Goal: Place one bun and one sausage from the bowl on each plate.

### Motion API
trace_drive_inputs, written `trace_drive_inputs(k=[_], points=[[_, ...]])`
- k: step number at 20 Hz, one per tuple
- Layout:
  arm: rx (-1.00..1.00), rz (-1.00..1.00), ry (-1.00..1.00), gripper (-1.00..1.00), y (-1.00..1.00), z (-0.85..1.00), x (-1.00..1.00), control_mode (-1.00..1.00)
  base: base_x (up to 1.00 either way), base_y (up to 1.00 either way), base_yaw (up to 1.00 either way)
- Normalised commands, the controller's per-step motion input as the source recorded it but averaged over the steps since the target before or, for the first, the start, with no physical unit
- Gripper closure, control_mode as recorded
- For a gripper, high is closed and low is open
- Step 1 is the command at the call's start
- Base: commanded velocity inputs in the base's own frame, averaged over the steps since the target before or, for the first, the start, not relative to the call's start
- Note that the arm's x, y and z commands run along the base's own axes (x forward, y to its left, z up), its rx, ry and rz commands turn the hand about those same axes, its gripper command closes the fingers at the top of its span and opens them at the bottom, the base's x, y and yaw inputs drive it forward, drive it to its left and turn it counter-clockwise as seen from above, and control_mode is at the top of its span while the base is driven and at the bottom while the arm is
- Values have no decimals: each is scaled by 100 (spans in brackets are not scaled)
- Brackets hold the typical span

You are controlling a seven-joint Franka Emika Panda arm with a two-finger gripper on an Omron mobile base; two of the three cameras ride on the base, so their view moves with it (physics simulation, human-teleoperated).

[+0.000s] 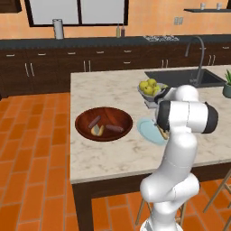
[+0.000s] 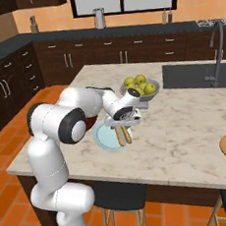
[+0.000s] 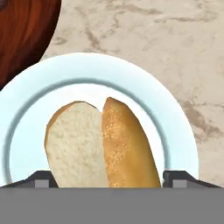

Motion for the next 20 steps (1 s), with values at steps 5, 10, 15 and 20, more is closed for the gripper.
trace_drive_inputs(k=[5, 10, 15, 20], points=[[0, 7, -24, -100, 0, -43, 19, -100, 0, 0, 0], [-2, 8, -25, -100, 5, 18, -1, -100, 0, 0, 0], [-14, 17, 24, -100, 60, 54, 67, -100, 0, 0, 0], [-16, 19, 23, -100, 28, 74, 64, -100, 0, 0, 0]])
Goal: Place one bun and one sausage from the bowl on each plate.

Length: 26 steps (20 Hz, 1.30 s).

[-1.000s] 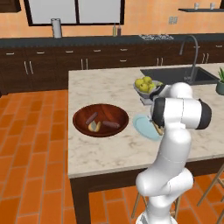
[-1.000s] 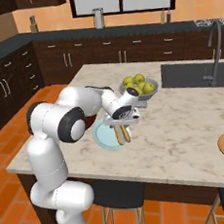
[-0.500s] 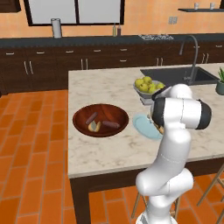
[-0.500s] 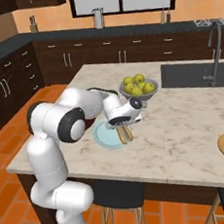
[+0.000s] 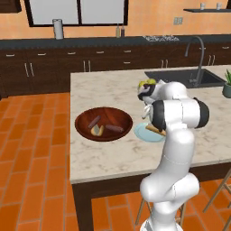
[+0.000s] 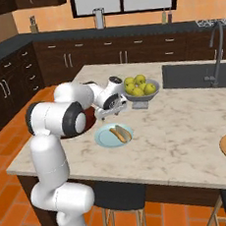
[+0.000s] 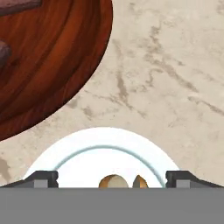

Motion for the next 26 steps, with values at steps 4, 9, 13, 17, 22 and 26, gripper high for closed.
trace_drive_inputs(k=[4, 9, 13, 17, 22, 26], points=[[-8, 17, 7, -100, 51, 100, -1, -100, 0, 0, 0], [-5, 1, 15, -100, 94, 78, -29, -100, 0, 0, 0], [-7, -8, -15, -100, 100, 5, -81, -100, 0, 0, 0], [-10, -14, -20, -100, 93, -1, -94, -100, 0, 0, 0], [-15, -1, 21, -100, 29, -41, -14, -100, 0, 0, 0], [-10, 2, 36, -100, 0, -65, 13, -100, 0, 0, 0]])
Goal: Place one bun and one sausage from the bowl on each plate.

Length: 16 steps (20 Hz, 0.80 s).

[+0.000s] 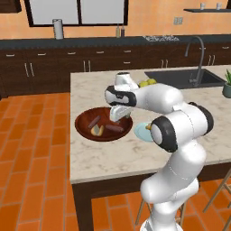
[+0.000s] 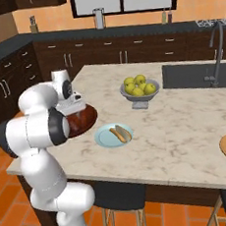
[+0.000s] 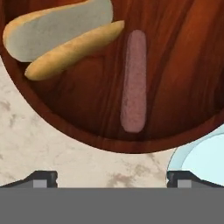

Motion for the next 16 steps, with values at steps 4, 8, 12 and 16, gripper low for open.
trace_drive_inputs(k=[4, 8, 12, 16], points=[[-5, 1, 18, -100, 2, -68, 48, -100, 0, 0, 0], [-5, 0, 7, -100, 11, -62, 62, -100, 0, 0, 0], [-8, 0, 9, -100, 17, -63, 53, -100, 0, 0, 0], [-6, 0, 0, -100, 7, -66, -27, -100, 0, 0, 0]])
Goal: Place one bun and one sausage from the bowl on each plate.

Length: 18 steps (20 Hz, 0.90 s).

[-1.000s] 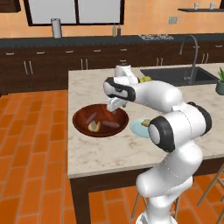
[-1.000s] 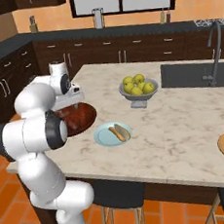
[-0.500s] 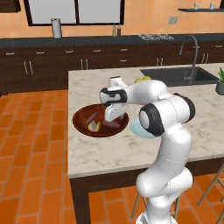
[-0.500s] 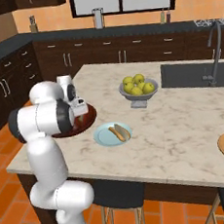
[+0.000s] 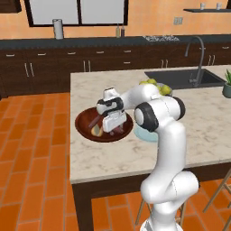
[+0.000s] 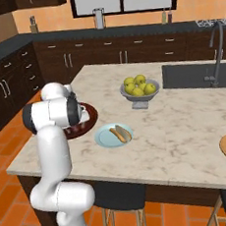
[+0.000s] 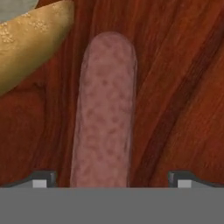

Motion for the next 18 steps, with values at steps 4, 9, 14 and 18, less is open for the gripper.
trace_drive_inputs(k=[4, 9, 14, 18], points=[[-1, 0, 0, 100, 0, -68, -26, -100, 0, 0, 0], [1, 0, -17, 100, -2, 2, -36, -100, 0, 0, 0], [3, -15, -21, 100, -12, 82, -33, -100, 0, 0, 0], [10, -30, -26, 100, -52, 100, -65, -100, 0, 0, 0]])
